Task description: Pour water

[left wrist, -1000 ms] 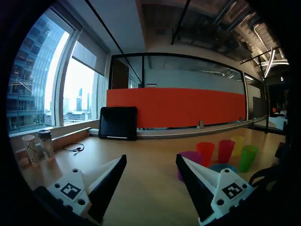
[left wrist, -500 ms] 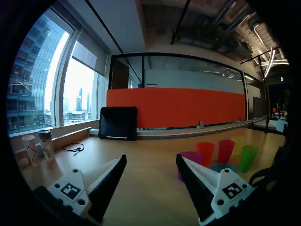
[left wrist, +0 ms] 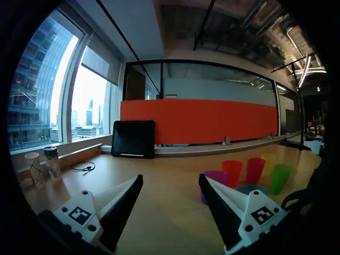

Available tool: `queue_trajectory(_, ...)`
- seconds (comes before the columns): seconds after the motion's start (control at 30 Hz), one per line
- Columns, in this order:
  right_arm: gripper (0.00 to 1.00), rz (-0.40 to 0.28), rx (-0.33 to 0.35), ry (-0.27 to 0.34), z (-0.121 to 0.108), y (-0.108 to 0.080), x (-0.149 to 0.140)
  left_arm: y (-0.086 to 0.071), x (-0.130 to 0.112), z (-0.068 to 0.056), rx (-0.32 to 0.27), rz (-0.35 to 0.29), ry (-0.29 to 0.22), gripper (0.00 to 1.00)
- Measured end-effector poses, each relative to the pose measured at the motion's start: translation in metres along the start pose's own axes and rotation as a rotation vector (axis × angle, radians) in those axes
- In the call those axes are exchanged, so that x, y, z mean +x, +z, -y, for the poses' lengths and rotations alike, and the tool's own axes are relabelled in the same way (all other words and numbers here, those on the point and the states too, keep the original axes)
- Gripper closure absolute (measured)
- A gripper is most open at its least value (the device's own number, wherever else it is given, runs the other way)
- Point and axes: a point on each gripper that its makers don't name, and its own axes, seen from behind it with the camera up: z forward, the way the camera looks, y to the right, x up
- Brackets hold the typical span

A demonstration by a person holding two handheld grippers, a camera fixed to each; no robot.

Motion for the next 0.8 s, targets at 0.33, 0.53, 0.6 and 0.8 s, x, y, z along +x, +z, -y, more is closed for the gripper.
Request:
queue_trajectory(0.33, 0.0, 0.017, -0.008, 0.011, -0.0026, 0.0005, -0.0035, 0.0003, -0.0002, -0.0002, 0.0, 0.0, 0.0, 0.02)
queue_trajectory(0.53, 0.0, 0.019, -0.007, 0.012, -0.0022, 0.0013, -0.004, 0.0003, -0.0003, 0.0001, 0.0, 0.0, 0.0, 0.03)
queue_trajectory(0.6, 0.0, 0.02, -0.006, 0.012, -0.0018, 0.0015, -0.004, 0.0003, -0.0002, 0.0002, 0.0, 0.0, 0.0, 0.03)
queue_trajectory(0.8, 0.0, 0.02, -0.006, 0.011, -0.0013, 0.0016, -0.0047, 0.0002, 0.0001, 0.001, 0.0, 0.0, 0.0, 0.03)
